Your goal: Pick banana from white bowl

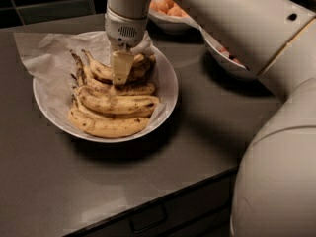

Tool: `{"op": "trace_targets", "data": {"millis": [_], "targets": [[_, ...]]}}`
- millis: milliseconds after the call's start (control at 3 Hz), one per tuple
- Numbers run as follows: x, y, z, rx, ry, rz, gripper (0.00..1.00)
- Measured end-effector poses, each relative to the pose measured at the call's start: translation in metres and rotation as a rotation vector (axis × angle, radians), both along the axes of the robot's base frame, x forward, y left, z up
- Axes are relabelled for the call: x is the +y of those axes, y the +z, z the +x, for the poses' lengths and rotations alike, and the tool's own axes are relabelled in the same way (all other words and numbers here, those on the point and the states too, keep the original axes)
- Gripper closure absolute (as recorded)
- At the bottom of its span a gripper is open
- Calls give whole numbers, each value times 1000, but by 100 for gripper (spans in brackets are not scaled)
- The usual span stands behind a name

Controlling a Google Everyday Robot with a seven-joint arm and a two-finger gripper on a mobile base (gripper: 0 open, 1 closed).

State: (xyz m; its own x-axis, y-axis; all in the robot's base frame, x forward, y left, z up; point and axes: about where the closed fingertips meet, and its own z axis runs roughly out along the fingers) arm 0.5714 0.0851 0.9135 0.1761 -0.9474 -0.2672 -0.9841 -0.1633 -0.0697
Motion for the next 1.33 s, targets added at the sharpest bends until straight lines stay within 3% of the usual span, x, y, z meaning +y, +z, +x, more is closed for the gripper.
{"op": "trace_targets", "data": {"millis": [333,1000,1333], "targets": [[2,11,-7,-44,17,44,100],[-5,56,-40,-173,107,258,100],[-8,59,-40,-181,107,272,100]]}}
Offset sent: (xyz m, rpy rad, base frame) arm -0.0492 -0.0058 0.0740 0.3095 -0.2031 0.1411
